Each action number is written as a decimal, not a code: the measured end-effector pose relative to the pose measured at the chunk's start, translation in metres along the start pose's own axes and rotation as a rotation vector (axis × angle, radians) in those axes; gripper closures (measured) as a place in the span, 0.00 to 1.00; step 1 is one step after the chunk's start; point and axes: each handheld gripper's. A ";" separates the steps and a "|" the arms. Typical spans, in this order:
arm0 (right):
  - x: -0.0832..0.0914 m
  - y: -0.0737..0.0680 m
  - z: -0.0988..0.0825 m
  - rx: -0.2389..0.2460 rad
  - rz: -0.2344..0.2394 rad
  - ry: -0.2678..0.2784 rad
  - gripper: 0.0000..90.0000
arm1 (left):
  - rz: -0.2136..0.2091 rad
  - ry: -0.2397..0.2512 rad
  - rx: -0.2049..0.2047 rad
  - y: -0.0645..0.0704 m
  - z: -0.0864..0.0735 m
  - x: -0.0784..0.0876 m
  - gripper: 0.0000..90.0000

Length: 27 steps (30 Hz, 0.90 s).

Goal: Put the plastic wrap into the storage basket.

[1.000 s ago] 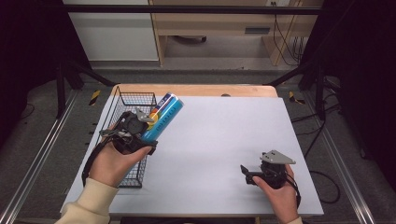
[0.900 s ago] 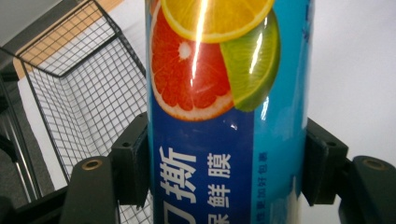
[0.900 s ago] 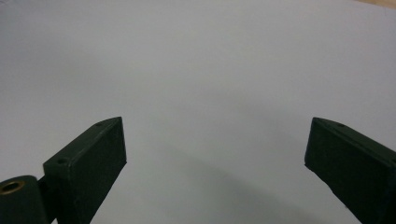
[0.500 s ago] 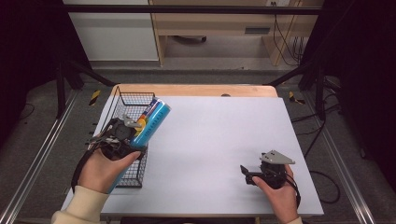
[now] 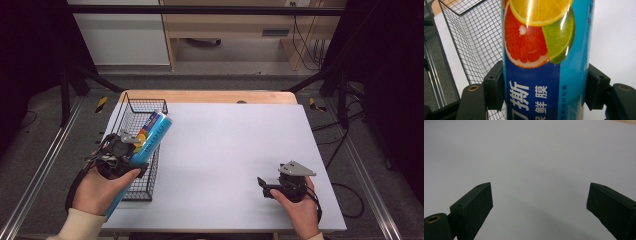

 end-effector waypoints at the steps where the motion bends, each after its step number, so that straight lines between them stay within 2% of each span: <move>1: 0.000 0.000 0.000 0.000 0.001 0.000 0.08 | 0.000 0.001 0.005 -0.001 -0.001 0.000 0.36; 5: 0.000 0.000 0.000 0.001 0.002 0.005 0.08 | 0.000 0.000 0.029 -0.004 -0.008 -0.001 0.36; 10: 0.000 0.000 0.000 0.001 0.001 0.005 0.08 | -0.002 -0.003 0.033 -0.005 -0.011 -0.002 0.36; 20: 0.000 0.000 0.000 0.000 0.005 0.002 0.08 | -0.009 -0.013 0.047 -0.007 -0.012 -0.003 0.36; 27: 0.000 -0.001 0.000 0.001 0.007 -0.001 0.08 | -0.011 -0.009 0.075 -0.013 -0.011 -0.006 0.36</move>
Point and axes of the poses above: each handheld gripper's, and its own axes: x roughly backward along the jaws, z roughly out of its top, y roughly to its right, and after that the axes turned 10 degrees about z, right-handed
